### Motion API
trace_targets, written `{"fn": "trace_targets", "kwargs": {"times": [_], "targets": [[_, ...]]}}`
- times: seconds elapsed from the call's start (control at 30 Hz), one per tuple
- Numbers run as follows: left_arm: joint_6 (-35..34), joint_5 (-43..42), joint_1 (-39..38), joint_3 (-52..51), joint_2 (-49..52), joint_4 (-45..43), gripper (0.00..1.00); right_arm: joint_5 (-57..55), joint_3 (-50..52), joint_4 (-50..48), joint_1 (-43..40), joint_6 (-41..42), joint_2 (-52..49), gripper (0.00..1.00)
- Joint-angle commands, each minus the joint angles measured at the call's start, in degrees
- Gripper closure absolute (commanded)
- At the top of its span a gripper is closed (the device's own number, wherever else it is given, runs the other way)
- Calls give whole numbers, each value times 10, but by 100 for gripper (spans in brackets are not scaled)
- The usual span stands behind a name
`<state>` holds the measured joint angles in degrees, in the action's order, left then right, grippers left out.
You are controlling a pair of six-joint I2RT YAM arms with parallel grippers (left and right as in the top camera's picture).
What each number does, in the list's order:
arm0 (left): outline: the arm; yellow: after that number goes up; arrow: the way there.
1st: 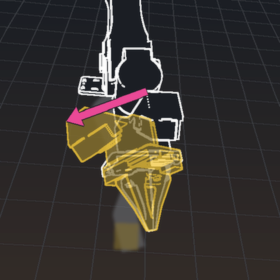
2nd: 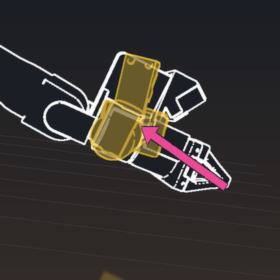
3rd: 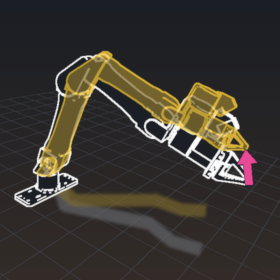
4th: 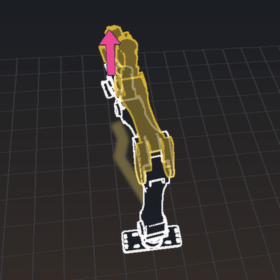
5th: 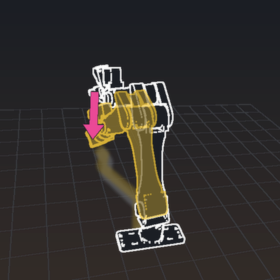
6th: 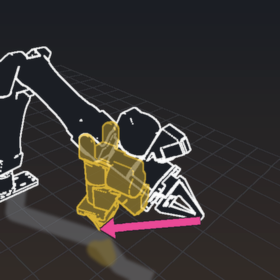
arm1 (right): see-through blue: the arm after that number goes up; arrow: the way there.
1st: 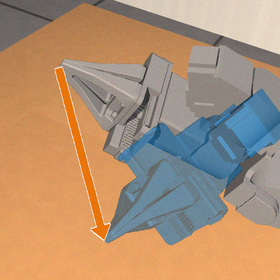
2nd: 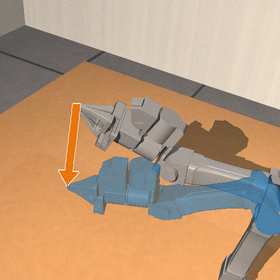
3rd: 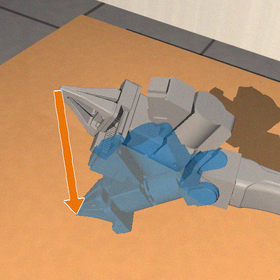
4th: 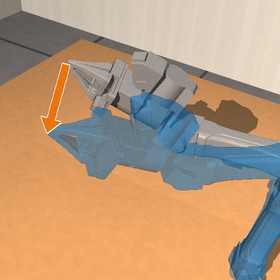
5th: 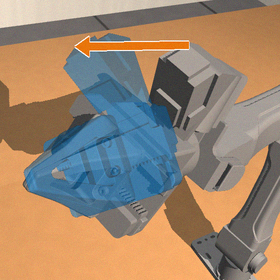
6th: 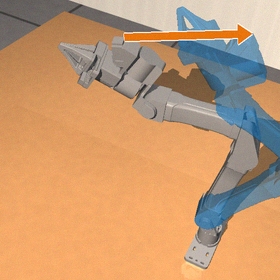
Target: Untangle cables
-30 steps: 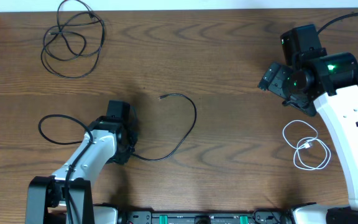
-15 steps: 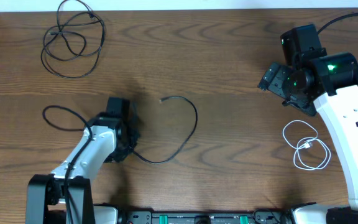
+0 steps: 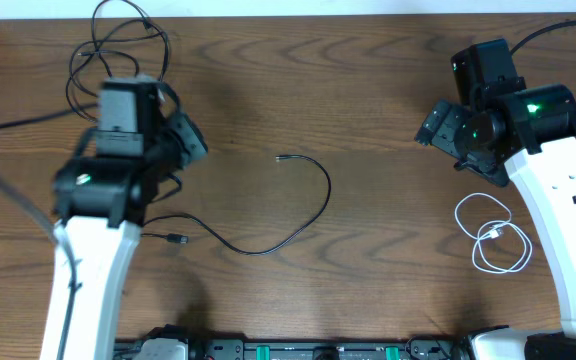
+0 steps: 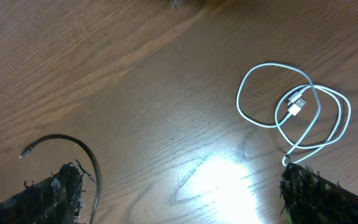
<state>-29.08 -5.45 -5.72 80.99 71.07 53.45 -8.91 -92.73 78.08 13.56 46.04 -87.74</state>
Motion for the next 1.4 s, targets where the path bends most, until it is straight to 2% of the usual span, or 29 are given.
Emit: {"fn": "trace_targets", "kwargs": {"times": [0.0,0.03,0.13,0.17,0.37,0.47,0.53,0.6,0.67,0.83,0.93,1.0,1.17,1.37], "targets": [[-6,18,2,40,-14,27,92,-6,-2,0,-2,2,-1,1],[-28,29,2,39,-16,39,92,-6,-2,-1,-2,2,-1,1],[-53,65,2,31,0,84,71,-6,-2,-1,-2,2,-1,1],[-53,65,2,24,10,97,67,-6,-2,-1,-2,2,-1,1],[-83,59,2,-30,90,151,60,-6,-2,0,-2,2,-1,1],[-83,62,2,-54,137,148,60,-6,-2,-1,-2,2,-1,1],[-83,64,2,-59,165,136,56,-6,-2,-1,-2,2,-1,1],[-83,64,5,-60,195,121,43,-5,-2,0,-2,2,-1,1],[-83,64,11,-60,215,114,19,-6,-2,-1,-2,2,-1,1],[-83,61,34,-61,220,127,16,-6,-2,-1,-2,2,-1,1],[-84,61,45,-77,191,138,17,-6,-2,-1,-2,2,-1,1],[-97,62,50,-107,162,130,13,-6,-2,-1,-2,2,-1,1],[-173,61,71,-217,99,58,11,-6,-2,-1,-2,2,-1,1],[-220,59,68,-292,101,-41,11,-6,-2,0,-2,2,-1,1]]}}
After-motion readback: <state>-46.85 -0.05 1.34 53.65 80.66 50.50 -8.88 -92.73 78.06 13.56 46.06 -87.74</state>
